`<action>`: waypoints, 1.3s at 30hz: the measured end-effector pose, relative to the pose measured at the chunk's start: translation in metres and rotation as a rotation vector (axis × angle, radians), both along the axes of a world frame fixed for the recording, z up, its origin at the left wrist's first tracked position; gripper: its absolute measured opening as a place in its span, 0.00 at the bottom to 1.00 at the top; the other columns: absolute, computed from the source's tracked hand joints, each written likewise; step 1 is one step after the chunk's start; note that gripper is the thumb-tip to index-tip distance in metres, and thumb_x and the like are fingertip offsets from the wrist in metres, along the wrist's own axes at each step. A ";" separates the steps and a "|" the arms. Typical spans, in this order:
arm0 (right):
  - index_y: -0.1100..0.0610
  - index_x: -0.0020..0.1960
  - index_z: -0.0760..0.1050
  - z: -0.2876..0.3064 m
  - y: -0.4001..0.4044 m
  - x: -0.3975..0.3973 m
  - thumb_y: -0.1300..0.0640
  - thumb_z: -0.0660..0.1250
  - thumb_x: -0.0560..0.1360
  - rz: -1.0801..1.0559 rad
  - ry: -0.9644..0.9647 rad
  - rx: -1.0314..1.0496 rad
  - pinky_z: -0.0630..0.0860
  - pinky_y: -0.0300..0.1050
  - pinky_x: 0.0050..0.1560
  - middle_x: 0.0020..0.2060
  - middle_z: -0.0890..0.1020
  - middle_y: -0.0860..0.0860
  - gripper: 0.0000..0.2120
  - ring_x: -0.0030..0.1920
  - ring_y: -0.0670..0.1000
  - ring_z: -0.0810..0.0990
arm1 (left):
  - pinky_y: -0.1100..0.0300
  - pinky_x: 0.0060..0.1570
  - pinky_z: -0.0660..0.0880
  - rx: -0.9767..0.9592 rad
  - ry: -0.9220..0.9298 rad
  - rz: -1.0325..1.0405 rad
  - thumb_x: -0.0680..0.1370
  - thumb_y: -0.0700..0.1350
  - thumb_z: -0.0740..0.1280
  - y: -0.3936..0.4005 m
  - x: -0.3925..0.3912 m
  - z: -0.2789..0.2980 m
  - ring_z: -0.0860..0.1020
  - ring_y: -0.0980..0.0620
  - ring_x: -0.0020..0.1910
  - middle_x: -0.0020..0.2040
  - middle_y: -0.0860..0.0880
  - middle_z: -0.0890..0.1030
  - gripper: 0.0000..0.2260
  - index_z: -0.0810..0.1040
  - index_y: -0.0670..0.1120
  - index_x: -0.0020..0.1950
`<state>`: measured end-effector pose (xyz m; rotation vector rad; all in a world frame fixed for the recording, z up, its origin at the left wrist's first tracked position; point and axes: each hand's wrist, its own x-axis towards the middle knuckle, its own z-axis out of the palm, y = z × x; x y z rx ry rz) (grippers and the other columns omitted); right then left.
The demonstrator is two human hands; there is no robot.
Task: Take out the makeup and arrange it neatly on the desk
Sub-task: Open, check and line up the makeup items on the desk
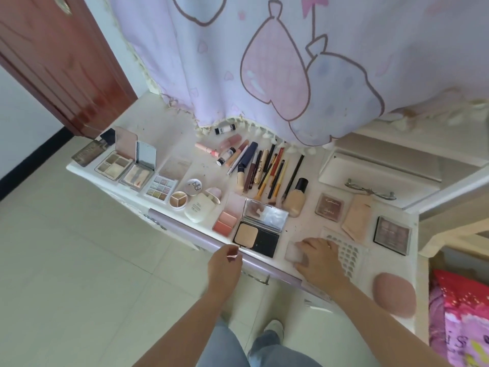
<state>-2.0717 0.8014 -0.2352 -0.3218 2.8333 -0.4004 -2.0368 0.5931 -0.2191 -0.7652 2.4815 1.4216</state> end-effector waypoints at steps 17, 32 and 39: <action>0.55 0.45 0.79 0.206 0.009 -0.054 0.68 0.72 0.67 -0.306 0.031 -1.033 0.73 0.26 0.35 0.34 0.82 0.41 0.11 0.33 0.36 0.80 | 0.64 0.44 0.79 0.344 0.115 -0.664 0.73 0.34 0.68 0.023 -0.115 0.187 0.78 0.52 0.47 0.58 0.43 0.76 0.25 0.66 0.41 0.69; 0.61 0.37 0.76 0.249 0.008 -0.063 0.55 0.57 0.78 -0.543 -0.156 -1.495 0.75 0.36 0.22 0.22 0.80 0.53 0.16 0.22 0.48 0.78 | 0.68 0.33 0.79 0.839 0.149 -0.692 0.76 0.31 0.59 0.030 -0.121 0.211 0.83 0.55 0.33 0.34 0.46 0.84 0.11 0.79 0.42 0.45; 0.62 0.39 0.75 0.185 0.009 -0.043 0.65 0.57 0.78 -0.699 -0.202 -1.378 0.77 0.35 0.26 0.22 0.80 0.50 0.12 0.24 0.45 0.79 | 0.68 0.33 0.78 0.731 0.035 -0.600 0.77 0.37 0.62 0.036 -0.102 0.155 0.83 0.57 0.33 0.33 0.50 0.84 0.07 0.79 0.44 0.48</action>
